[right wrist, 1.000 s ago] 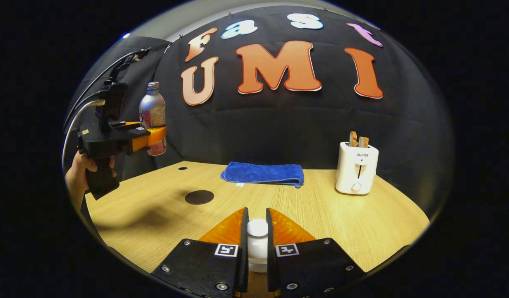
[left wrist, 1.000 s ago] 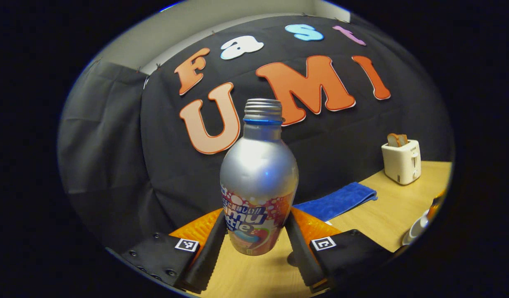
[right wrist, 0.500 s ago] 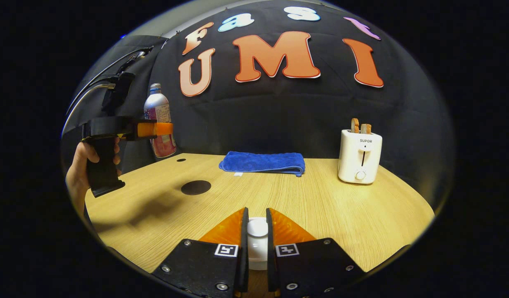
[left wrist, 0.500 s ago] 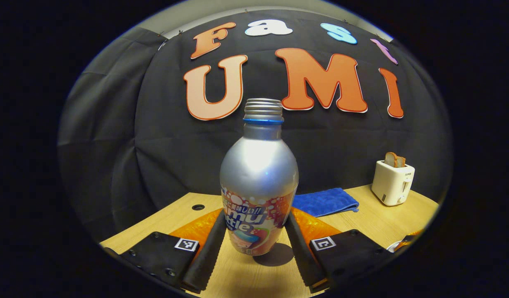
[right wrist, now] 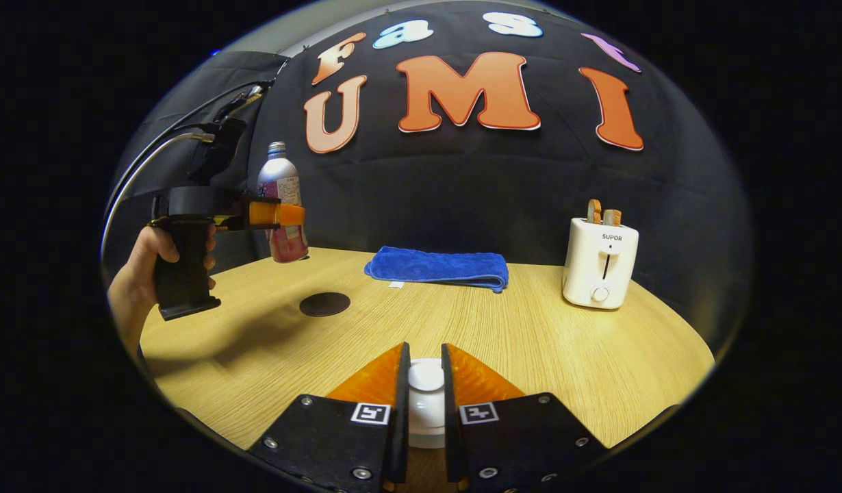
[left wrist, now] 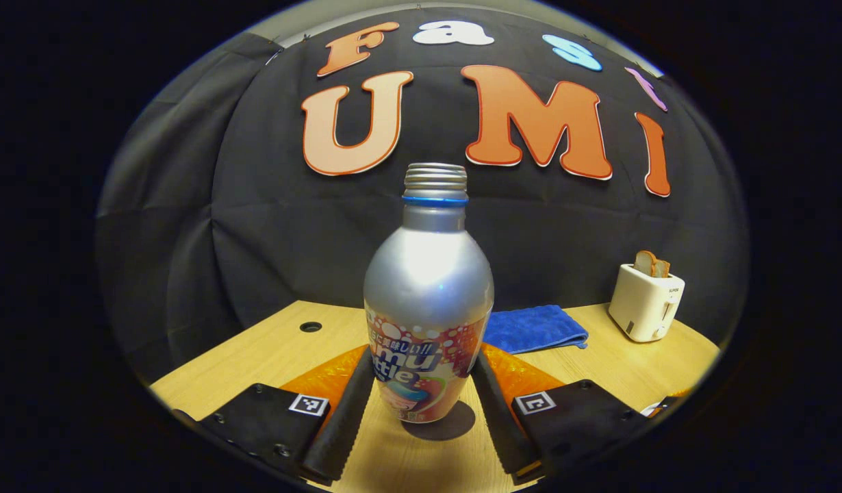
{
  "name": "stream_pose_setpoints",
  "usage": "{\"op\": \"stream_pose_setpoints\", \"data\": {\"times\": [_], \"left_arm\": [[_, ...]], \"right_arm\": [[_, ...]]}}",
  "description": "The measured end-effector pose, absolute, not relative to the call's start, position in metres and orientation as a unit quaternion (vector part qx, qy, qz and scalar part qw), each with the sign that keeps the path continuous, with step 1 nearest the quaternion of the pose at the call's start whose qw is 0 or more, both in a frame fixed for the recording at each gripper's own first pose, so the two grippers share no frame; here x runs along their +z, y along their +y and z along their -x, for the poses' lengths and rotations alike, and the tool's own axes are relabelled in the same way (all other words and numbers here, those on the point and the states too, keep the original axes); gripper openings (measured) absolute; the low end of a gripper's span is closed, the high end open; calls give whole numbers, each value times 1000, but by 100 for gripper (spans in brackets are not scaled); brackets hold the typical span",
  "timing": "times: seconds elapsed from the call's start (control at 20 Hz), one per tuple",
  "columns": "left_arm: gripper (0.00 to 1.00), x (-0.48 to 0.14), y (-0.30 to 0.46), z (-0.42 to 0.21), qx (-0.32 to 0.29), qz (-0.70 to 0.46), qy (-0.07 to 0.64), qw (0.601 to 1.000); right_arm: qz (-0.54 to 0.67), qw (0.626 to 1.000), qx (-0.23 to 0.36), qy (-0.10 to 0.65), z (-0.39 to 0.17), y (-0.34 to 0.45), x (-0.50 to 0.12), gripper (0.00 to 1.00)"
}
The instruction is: Open the teacup lid with one hand, grasp the water bottle and pour water into the teacup with the other hand; after pouring, place the water bottle on the coaster and then close the teacup lid.
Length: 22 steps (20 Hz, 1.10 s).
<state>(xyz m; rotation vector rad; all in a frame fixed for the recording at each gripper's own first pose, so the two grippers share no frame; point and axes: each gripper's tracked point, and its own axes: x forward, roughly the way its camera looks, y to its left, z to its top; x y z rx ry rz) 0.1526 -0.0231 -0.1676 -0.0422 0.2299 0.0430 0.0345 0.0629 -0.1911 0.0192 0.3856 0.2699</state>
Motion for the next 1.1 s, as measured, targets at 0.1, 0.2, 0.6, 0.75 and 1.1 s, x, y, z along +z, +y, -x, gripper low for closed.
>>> {"op": "stream_pose_setpoints", "data": {"times": [0.1,0.2,0.6,0.75,1.1], "left_arm": [[83,-176,-24,-157,15,36,122,992],[84,-186,-24,-164,8,50,132,990],[84,-244,-30,-174,-14,87,182,979],[84,-252,-32,-176,-15,83,189,978],[86,-269,-47,-183,-27,85,216,972]], "right_arm": [[-9,973,134,190,-34,62,-190,27],[-16,972,140,185,-33,64,-183,32],[-4,981,130,144,-31,51,-151,59],[-7,983,121,137,-32,43,-146,61],[6,984,106,145,-36,32,-150,61]]}}
